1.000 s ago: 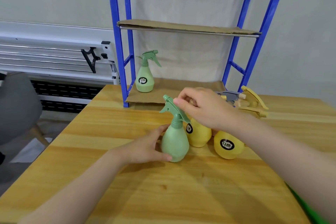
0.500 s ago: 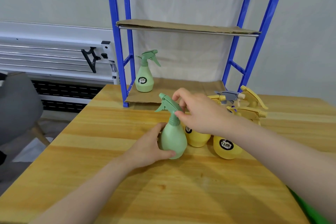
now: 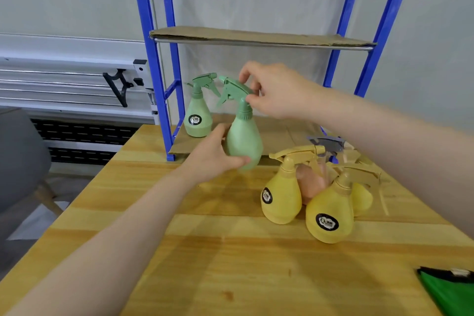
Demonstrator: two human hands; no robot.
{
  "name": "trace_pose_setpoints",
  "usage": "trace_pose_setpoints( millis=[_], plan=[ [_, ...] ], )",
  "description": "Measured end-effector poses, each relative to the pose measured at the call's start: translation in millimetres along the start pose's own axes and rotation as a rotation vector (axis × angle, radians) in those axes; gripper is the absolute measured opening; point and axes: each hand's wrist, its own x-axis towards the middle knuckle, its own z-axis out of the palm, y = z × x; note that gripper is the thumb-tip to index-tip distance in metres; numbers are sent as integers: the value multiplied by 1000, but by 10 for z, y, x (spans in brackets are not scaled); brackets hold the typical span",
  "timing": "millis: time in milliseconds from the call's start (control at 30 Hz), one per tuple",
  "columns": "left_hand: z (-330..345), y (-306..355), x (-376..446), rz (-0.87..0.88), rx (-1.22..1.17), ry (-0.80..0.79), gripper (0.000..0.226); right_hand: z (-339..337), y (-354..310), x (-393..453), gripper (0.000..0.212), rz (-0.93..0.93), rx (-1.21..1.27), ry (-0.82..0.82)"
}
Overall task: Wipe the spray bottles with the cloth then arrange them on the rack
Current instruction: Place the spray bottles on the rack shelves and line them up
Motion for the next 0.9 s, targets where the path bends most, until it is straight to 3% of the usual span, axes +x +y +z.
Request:
trace_pose_setpoints(
  millis=[467, 900],
  plan=[
    [398, -298, 1228, -57, 86, 111, 83, 427, 883, 788, 31, 112, -96, -26],
    [574, -553, 1510, -175, 88, 147, 88, 661, 1091, 1023, 36, 170, -86, -112]
  ],
)
